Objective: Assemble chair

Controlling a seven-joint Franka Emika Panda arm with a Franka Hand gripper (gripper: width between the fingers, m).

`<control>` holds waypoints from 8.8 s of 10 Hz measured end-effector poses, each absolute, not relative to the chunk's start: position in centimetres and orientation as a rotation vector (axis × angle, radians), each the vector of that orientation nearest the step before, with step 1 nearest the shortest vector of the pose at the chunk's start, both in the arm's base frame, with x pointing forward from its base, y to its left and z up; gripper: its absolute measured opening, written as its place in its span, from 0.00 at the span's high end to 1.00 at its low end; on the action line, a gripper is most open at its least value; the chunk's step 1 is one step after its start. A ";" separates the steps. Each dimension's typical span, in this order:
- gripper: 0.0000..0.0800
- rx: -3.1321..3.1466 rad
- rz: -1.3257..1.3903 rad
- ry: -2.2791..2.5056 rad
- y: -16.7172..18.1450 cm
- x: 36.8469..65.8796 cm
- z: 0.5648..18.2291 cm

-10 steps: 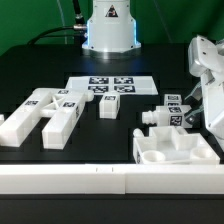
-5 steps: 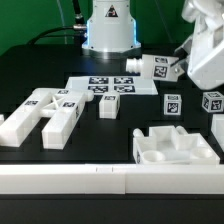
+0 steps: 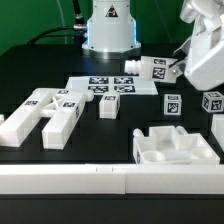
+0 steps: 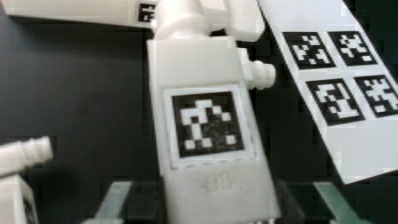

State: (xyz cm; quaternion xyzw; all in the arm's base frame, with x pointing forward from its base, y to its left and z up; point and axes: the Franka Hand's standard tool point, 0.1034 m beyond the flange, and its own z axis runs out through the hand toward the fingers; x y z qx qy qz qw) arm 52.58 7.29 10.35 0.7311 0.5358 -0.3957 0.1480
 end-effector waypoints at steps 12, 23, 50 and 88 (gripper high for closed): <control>0.62 2.499 -1.245 1.057 6.9 50.4 12.8; 0.62 3.008 -0.550 0.691 6.0 52.9 13.6; 0.62 3.200 0.040 0.699 4.6 62.8 13.4; 0.62 3.162 1.042 0.019 5.0 68.5 13.2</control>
Offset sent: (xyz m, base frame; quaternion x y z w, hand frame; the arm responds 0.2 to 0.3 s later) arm 0.0000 0.0000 0.0000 0.0000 0.0000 0.0000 1.0000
